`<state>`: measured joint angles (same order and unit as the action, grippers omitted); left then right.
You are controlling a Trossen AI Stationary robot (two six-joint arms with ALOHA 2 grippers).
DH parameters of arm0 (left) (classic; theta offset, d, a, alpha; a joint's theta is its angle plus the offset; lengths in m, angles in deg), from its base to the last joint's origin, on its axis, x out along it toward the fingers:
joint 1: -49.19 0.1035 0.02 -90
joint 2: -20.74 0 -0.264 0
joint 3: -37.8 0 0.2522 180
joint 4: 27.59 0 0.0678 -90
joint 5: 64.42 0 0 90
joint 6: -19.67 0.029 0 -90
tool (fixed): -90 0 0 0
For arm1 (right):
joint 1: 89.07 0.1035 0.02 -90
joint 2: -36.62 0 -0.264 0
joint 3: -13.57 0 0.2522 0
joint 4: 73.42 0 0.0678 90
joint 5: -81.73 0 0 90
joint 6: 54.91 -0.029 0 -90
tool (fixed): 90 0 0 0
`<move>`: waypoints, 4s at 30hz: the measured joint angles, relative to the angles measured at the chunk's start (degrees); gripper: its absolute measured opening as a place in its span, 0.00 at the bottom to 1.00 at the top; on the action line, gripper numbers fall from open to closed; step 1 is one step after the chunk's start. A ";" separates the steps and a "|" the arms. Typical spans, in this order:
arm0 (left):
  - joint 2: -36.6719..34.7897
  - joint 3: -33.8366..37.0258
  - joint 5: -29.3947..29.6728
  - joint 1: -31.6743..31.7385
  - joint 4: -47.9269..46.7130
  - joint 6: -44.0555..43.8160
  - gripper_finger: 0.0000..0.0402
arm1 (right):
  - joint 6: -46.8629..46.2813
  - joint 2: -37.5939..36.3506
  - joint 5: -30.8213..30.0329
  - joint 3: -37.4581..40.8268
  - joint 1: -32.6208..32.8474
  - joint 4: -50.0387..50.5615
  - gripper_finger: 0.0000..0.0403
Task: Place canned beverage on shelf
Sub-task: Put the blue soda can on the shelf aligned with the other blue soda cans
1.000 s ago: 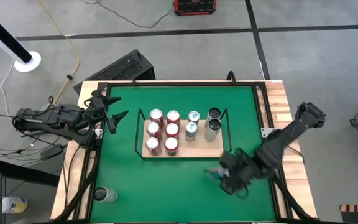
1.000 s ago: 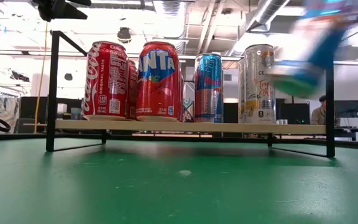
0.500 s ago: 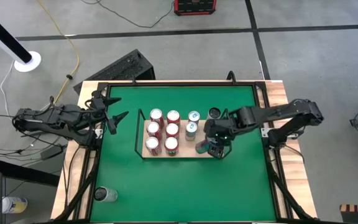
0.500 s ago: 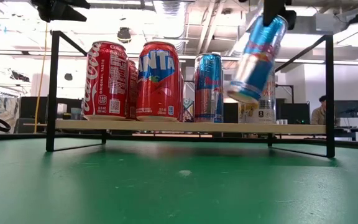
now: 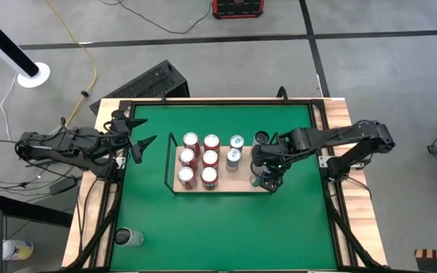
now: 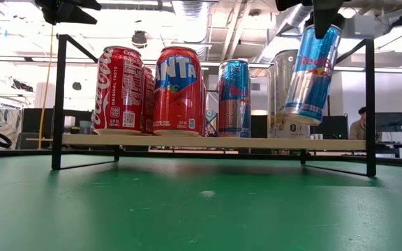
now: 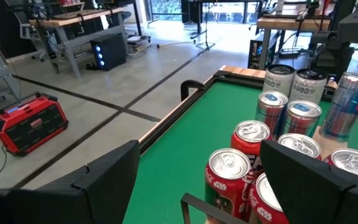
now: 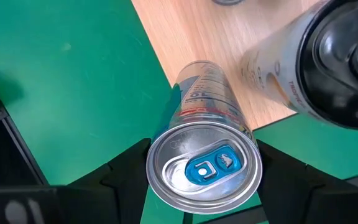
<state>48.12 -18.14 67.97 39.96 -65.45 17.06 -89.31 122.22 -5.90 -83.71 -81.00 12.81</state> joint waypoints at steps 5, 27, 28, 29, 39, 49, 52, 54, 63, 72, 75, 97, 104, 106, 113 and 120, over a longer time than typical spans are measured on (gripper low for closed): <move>0.00 0.00 0.02 0.00 0.00 0.00 0.80 | 0.25 0.00 0.00 0.00 0.00 -0.47 0.68; 0.00 0.01 0.02 0.00 0.00 0.00 0.80 | 1.47 -0.02 -1.23 -3.63 1.60 -0.30 0.82; 0.00 0.02 0.02 0.00 0.00 0.00 0.80 | 1.46 -0.02 -1.82 -4.63 2.36 0.16 0.81; 0.00 0.01 0.02 0.02 -0.02 0.00 0.80 | 1.39 -0.02 -2.90 -5.69 3.35 1.19 0.80; 0.00 0.02 -1.66 0.00 -0.93 0.28 0.80 | -12.54 -0.26 -19.43 -5.74 18.29 8.35 0.55; 0.00 0.02 -7.89 -0.03 1.52 0.77 0.80 | -16.69 -0.07 -21.92 1.42 19.35 3.91 0.06; 0.00 0.02 -7.64 -0.03 1.63 1.49 0.80 | -16.69 -0.07 -22.50 1.42 18.28 3.06 0.05; 0.00 0.02 -7.63 0.00 1.68 1.52 0.80 | -16.33 -0.07 -22.57 1.42 17.50 2.80 0.04; 0.00 0.02 -7.60 0.00 1.68 1.96 0.80 | -16.14 -0.07 -22.25 1.42 16.83 5.25 0.04; 0.00 0.02 -7.57 0.00 1.67 1.96 0.80 | -14.17 0.84 -22.46 1.31 14.57 4.75 0.04; 0.00 0.02 -7.56 0.00 1.64 1.97 0.80 | -12.89 2.27 -22.05 1.33 13.67 4.47 0.04; 0.00 0.02 -7.54 0.00 1.51 2.12 0.80 | -4.35 5.60 -19.01 1.20 10.21 -4.28 0.04; 0.00 0.02 -7.54 0.00 1.50 2.10 0.80 | -3.23 5.60 -20.35 1.20 9.62 -6.33 0.04; -0.02 0.02 -7.54 0.00 1.49 2.08 0.80 | -2.41 5.60 -20.74 1.20 9.38 -7.77 0.04; 0.00 0.02 -7.54 0.02 1.49 2.01 0.80 | 0.19 5.60 -21.94 1.20 8.59 -10.56 0.04; 0.00 0.02 -7.55 0.00 1.16 1.97 0.80 | 0.12 5.60 -22.88 1.20 8.49 -8.95 0.04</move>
<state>48.12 -18.12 60.42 39.95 -64.29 19.03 -89.19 127.82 -28.78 -82.51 -72.51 3.86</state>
